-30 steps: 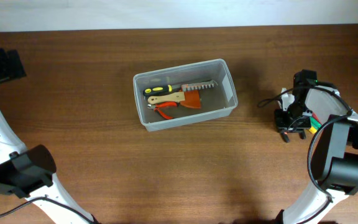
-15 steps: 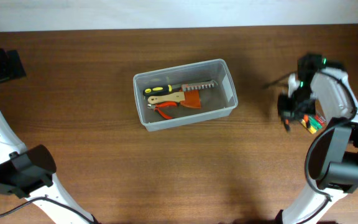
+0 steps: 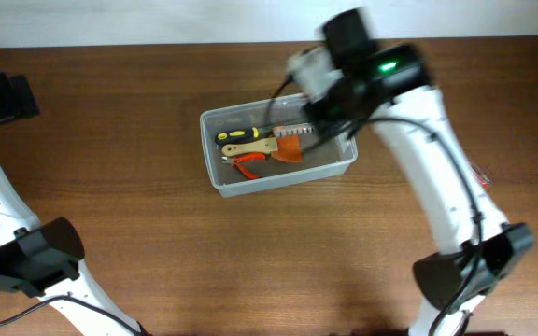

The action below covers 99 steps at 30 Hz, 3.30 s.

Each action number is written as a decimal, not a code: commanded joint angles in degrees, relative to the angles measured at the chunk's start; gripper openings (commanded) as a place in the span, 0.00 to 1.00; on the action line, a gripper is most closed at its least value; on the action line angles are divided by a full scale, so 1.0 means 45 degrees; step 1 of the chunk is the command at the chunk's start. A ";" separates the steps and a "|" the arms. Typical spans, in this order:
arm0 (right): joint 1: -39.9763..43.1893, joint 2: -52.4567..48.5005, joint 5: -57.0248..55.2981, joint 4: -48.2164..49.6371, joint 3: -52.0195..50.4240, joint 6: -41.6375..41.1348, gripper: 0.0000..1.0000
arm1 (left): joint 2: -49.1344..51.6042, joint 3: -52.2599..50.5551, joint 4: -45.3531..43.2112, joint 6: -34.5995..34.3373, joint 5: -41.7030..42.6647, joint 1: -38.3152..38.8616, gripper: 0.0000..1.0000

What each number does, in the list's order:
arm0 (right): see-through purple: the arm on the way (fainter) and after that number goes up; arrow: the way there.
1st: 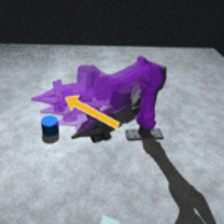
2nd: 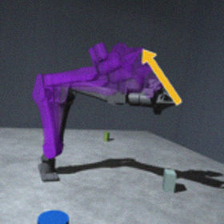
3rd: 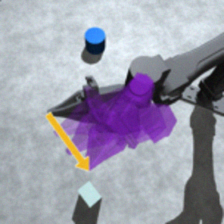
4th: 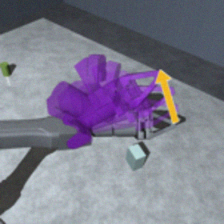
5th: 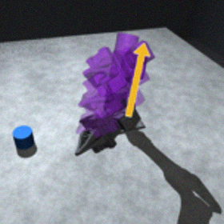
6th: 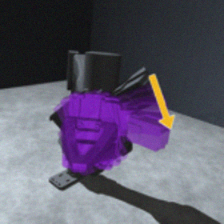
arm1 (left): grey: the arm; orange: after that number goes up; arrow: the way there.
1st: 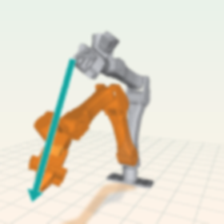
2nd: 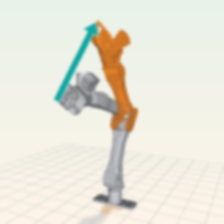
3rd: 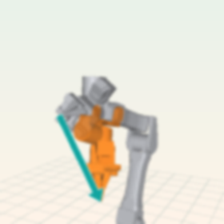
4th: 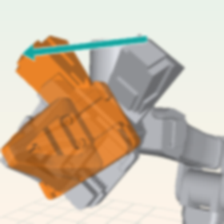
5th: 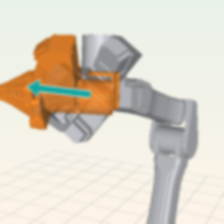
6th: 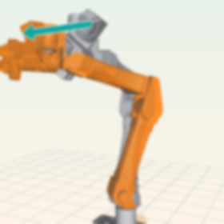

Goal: Pack container
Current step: 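Carry orange-black pliers with right gripper into the container and release, then lower right gripper onto the clear screwdriver case and grasp its loop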

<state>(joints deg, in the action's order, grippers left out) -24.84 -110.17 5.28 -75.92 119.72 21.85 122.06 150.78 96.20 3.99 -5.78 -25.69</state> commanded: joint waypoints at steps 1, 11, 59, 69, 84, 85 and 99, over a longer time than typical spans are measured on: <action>-0.0758 -0.0389 0.0005 0.0170 -0.0461 0.4235 0.04 | 0.0126 0.0024 -0.0024 -0.0121 0.0097 -0.0058 0.99; -0.0627 -0.2263 0.0029 0.1122 -0.1933 0.8432 0.04 | 0.0126 0.0024 -0.0024 -0.0121 0.0097 -0.0058 0.99; 1.0933 -0.2108 0.0767 0.0899 -0.2710 0.3099 0.96 | 0.0126 0.0024 -0.0024 -0.0121 0.0097 -0.0058 0.99; 1.0195 -0.2108 -0.2958 0.2807 -0.5537 0.5100 0.99 | 0.0126 0.0024 -0.0024 -0.0126 0.0097 -0.0058 0.99; 1.0263 -0.3002 -0.2890 0.4551 -0.6810 0.5707 0.94 | 0.0126 0.0024 -0.0024 -0.0121 0.0097 -0.0058 0.99; 1.0258 -0.3104 -0.2837 0.4546 -0.6810 0.5688 0.92 | 0.0126 0.0024 -0.0024 -0.0121 0.0097 -0.0058 0.99; 1.0263 -0.3298 -0.1841 0.4697 -0.6819 0.4362 0.63 | 0.0126 0.0024 -0.0024 -0.0121 0.0097 -0.0058 0.99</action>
<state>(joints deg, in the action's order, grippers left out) 21.28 -123.59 -5.28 -55.11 89.67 43.77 122.06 150.78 96.20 3.99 -5.78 -25.69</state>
